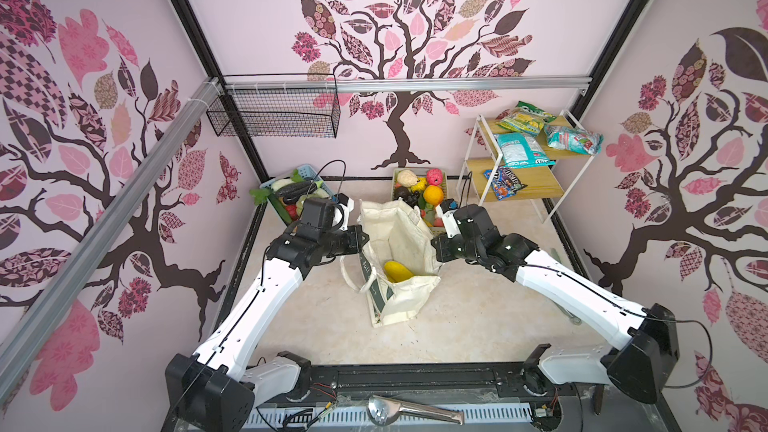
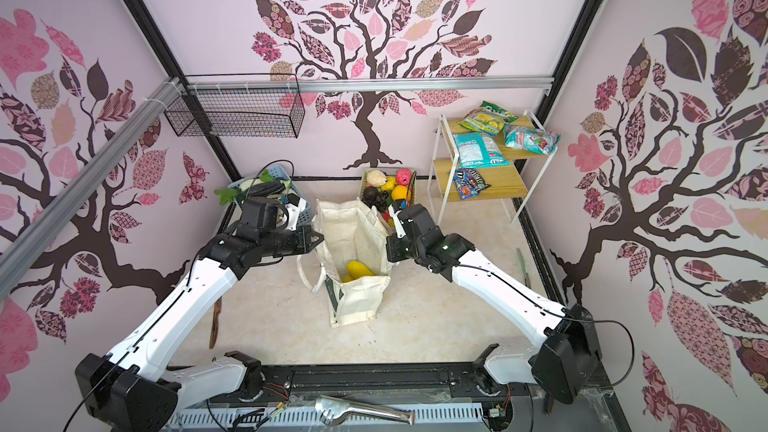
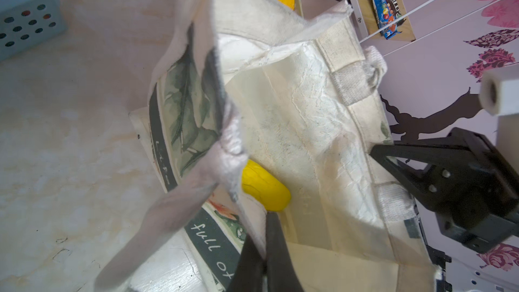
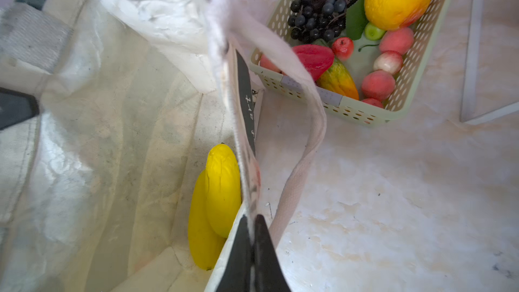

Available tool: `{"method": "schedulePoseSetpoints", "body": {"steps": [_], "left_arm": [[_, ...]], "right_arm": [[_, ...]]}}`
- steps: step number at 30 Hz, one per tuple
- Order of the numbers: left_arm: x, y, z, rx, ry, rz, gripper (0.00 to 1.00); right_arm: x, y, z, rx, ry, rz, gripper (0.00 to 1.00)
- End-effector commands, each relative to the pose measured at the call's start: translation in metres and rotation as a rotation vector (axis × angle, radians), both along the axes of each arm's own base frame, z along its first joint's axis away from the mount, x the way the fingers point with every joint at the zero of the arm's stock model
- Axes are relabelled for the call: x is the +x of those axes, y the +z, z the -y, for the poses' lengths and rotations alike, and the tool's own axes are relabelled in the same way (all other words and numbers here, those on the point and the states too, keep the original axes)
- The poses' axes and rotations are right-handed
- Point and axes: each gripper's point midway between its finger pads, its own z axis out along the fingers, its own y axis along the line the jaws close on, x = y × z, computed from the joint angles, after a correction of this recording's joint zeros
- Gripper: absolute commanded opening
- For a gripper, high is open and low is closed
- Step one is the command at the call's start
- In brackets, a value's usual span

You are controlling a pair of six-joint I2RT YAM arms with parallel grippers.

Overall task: Place the food into the grocery bag and tie it
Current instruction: 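Open right gripper to drop the fruit, then grasp the bag's near rim, then release bag rim with left gripper, move it to blue basket while right holds rim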

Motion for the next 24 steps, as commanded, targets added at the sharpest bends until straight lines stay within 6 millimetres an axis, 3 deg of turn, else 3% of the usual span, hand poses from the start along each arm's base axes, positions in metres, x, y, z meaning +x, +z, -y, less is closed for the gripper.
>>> {"method": "schedulePoseSetpoints", "body": {"steps": [1, 5, 8, 16, 24], "left_arm": [[0.009, 0.008, 0.001, -0.023, 0.029, 0.038, 0.23], [0.019, 0.021, -0.003, -0.027, 0.053, 0.023, 0.48], [0.028, 0.029, -0.015, -0.040, 0.094, 0.013, 0.57], [0.057, 0.041, -0.081, -0.064, 0.341, 0.025, 0.62], [0.085, 0.011, -0.167, 0.186, 0.682, -0.005, 0.62]], "right_arm": [[0.001, 0.012, 0.015, -0.058, -0.029, 0.037, 0.00], [0.004, 0.003, 0.019, -0.070, -0.057, 0.036, 0.00], [0.006, -0.002, 0.020, -0.068, -0.073, 0.034, 0.00], [0.013, 0.005, 0.013, -0.075, -0.048, 0.049, 0.00], [0.012, 0.013, 0.009, -0.034, -0.039, 0.062, 0.00]]}}
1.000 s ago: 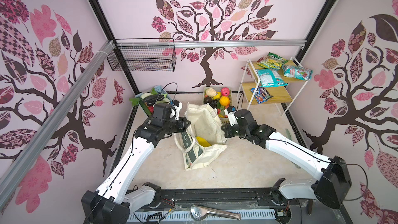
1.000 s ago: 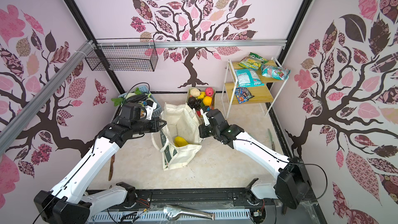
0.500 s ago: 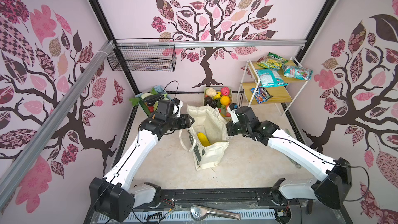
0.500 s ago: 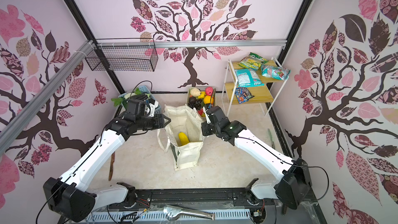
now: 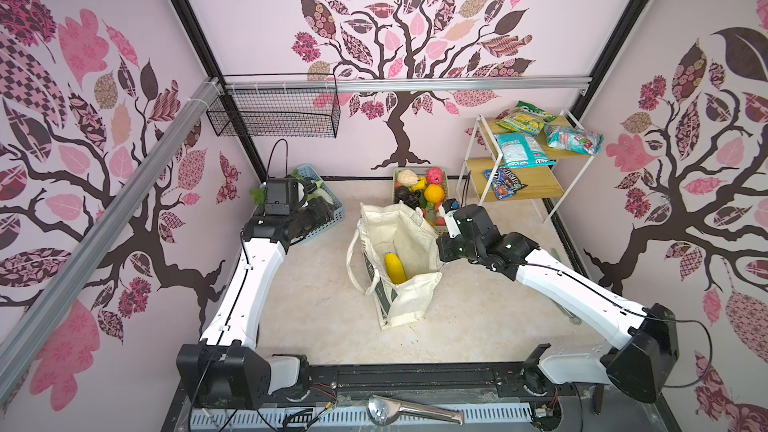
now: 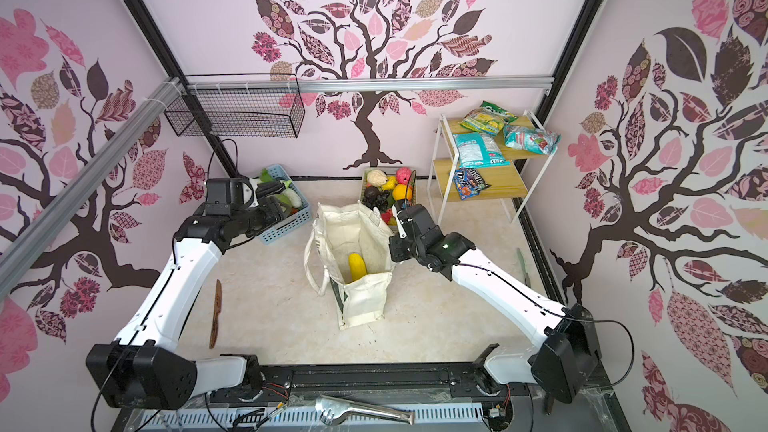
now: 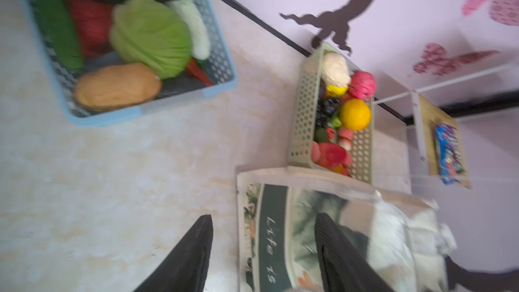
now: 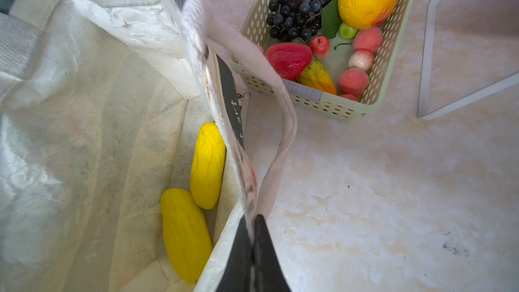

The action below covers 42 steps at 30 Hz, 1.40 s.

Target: Place the food into the grocery bag and tie it

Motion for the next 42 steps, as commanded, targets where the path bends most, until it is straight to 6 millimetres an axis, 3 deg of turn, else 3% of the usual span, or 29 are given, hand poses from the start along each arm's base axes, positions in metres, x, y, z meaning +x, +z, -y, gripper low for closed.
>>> {"method": "schedulePoseSetpoints", "body": {"steps": [1, 9, 13, 20, 26, 34, 40, 42], "left_arm": [[0.011, -0.006, -0.041, 0.161, 0.178, -0.026, 0.62], [0.046, -0.039, -0.086, 0.393, 0.291, -0.172, 0.59], [0.064, -0.062, -0.107, 0.413, 0.316, -0.254, 0.57], [0.068, -0.102, -0.147, 0.382, 0.341, -0.345, 0.45], [0.063, -0.135, -0.150, 0.348, 0.319, -0.400, 0.38], [0.066, -0.156, -0.142, 0.311, 0.288, -0.417, 0.35], [0.062, -0.172, -0.141, 0.308, 0.286, -0.449, 0.27], [0.059, -0.176, -0.141, 0.311, 0.291, -0.462, 0.20]], "right_arm": [[0.007, 0.021, -0.005, 0.046, 0.002, 0.049, 0.00], [0.005, 0.029, -0.013, 0.097, 0.039, 0.067, 0.00], [0.004, 0.028, -0.012, 0.093, 0.049, 0.078, 0.00], [0.005, 0.019, -0.014, 0.077, 0.064, 0.078, 0.00], [0.009, 0.018, -0.019, 0.075, 0.077, 0.088, 0.00], [0.014, 0.013, -0.021, 0.064, 0.079, 0.100, 0.00], [0.015, 0.010, -0.022, 0.069, 0.081, 0.097, 0.00], [0.015, 0.009, -0.023, 0.070, 0.082, 0.094, 0.00]]}}
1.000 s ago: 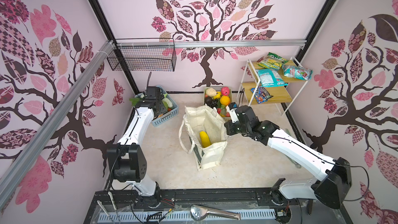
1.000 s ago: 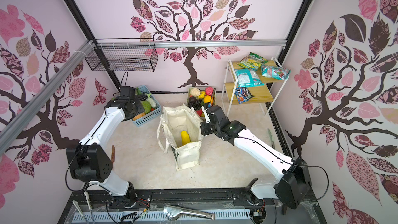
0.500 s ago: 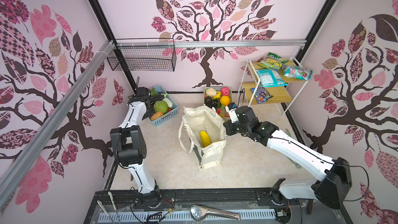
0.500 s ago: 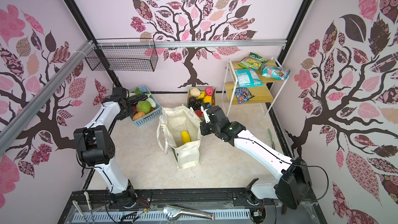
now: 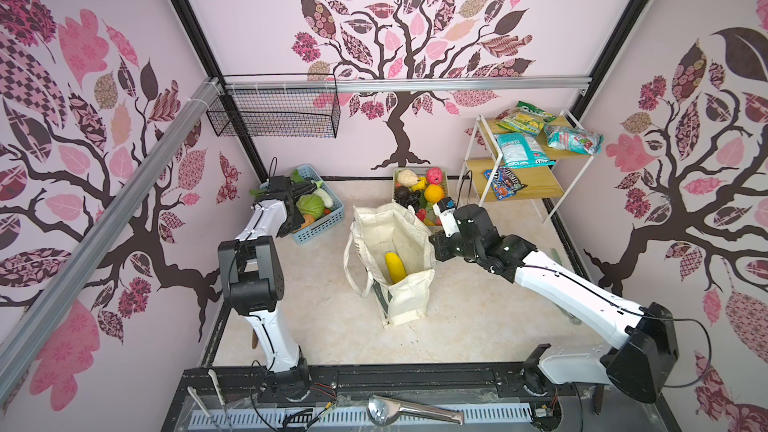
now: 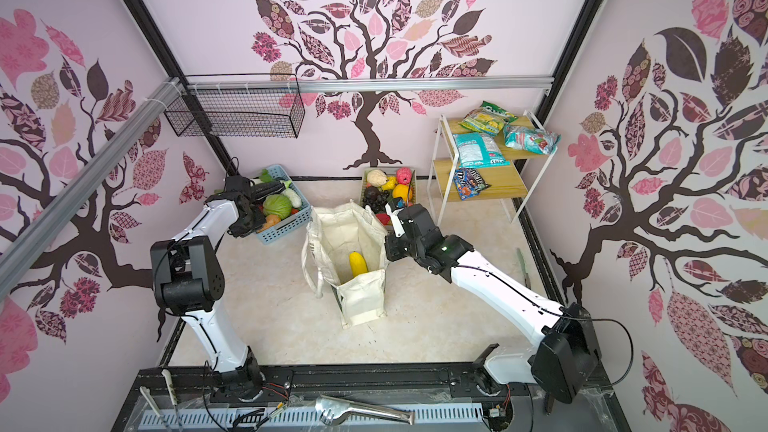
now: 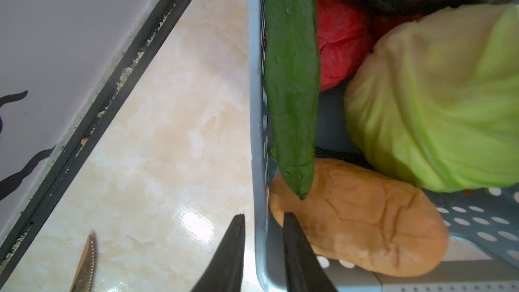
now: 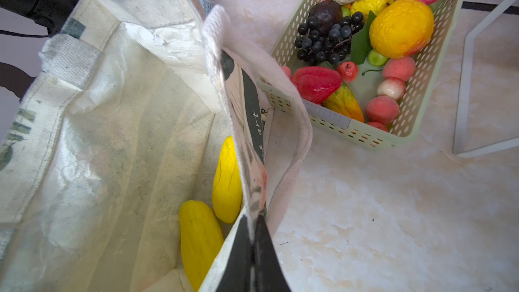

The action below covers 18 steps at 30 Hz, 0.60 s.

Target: Place the food into the grocery bag and tie it

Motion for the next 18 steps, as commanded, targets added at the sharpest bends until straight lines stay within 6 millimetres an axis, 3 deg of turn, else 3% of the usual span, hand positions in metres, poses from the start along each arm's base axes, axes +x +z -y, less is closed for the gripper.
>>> {"method": "schedulePoseSetpoints", "body": {"steps": [1, 6, 10, 18], "left_arm": [[-0.006, -0.019, 0.004, -0.008, 0.000, -0.035, 0.17], [-0.004, -0.024, 0.017, -0.007, -0.070, -0.075, 0.16], [-0.006, -0.027, 0.030, 0.003, -0.117, -0.115, 0.09], [-0.021, -0.020, 0.066, -0.051, -0.225, -0.129, 0.05]], "right_arm": [[0.010, 0.000, -0.003, 0.002, -0.006, 0.025, 0.00], [0.011, -0.002, 0.000, -0.014, -0.016, 0.031, 0.00], [0.011, 0.001, 0.000, -0.006, -0.020, 0.033, 0.00], [0.009, -0.003, 0.003, -0.012, -0.031, 0.017, 0.00]]}}
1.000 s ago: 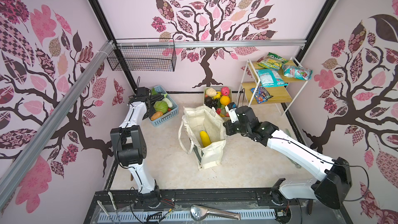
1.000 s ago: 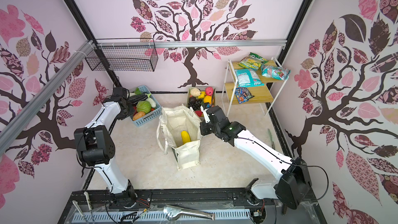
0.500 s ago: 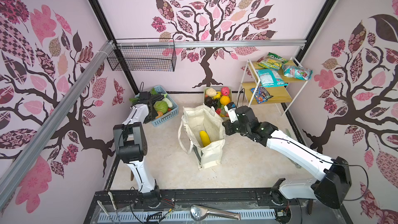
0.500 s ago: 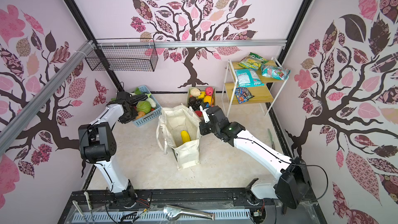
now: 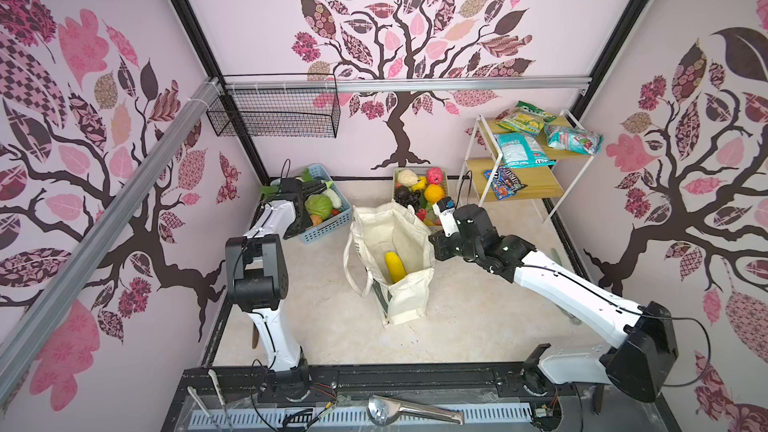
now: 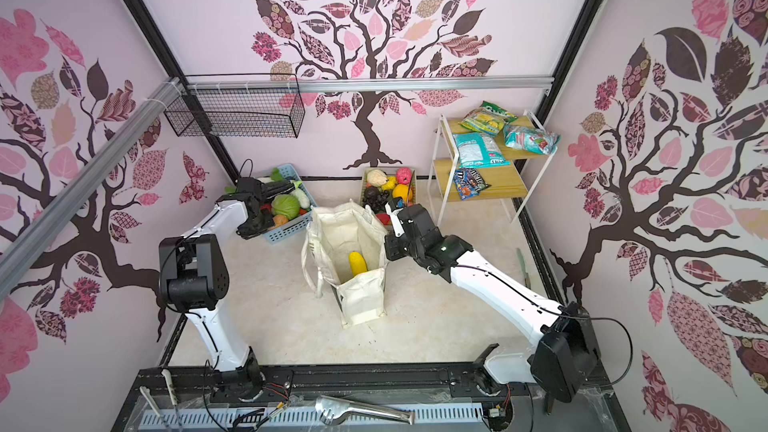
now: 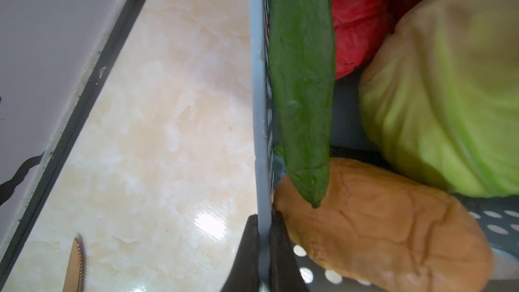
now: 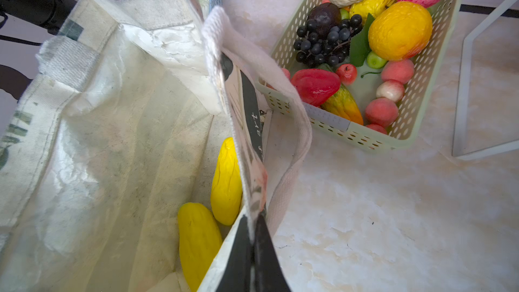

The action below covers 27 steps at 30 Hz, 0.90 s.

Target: Place the food into the grocery bag and tie it

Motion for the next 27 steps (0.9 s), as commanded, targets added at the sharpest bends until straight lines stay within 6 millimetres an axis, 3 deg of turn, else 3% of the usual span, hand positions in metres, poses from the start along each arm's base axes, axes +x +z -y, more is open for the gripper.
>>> {"method": "schedulePoseSetpoints", "body": {"steps": [1, 7, 10, 12, 16, 20, 22, 27], "left_arm": [[-0.026, -0.010, 0.036, -0.087, -0.116, -0.092, 0.05], [-0.057, -0.002, 0.038, -0.084, -0.126, -0.128, 0.05], [-0.064, -0.002, 0.036, -0.073, -0.113, -0.136, 0.17], [-0.063, 0.003, 0.034, -0.066, -0.110, -0.134, 0.20], [-0.049, 0.030, 0.033, -0.046, -0.105, -0.075, 0.30], [-0.026, 0.056, 0.040, -0.004, -0.123, 0.001, 0.32], [-0.014, 0.059, 0.043, 0.003, -0.130, 0.021, 0.33], [0.004, 0.055, 0.030, 0.075, -0.098, 0.015, 0.34]], "right_arm": [[0.007, -0.002, 0.004, -0.015, -0.032, 0.010, 0.00], [0.012, -0.007, 0.007, -0.028, -0.050, -0.002, 0.00], [0.012, -0.004, 0.004, -0.021, -0.037, -0.001, 0.00], [0.013, 0.000, 0.003, -0.015, -0.034, 0.007, 0.00], [0.013, 0.004, 0.006, -0.015, -0.043, 0.021, 0.00], [0.014, 0.004, 0.007, -0.018, -0.054, 0.023, 0.00], [0.014, 0.004, 0.006, -0.018, -0.049, 0.018, 0.00], [0.015, 0.000, 0.004, -0.022, -0.048, 0.005, 0.00]]}}
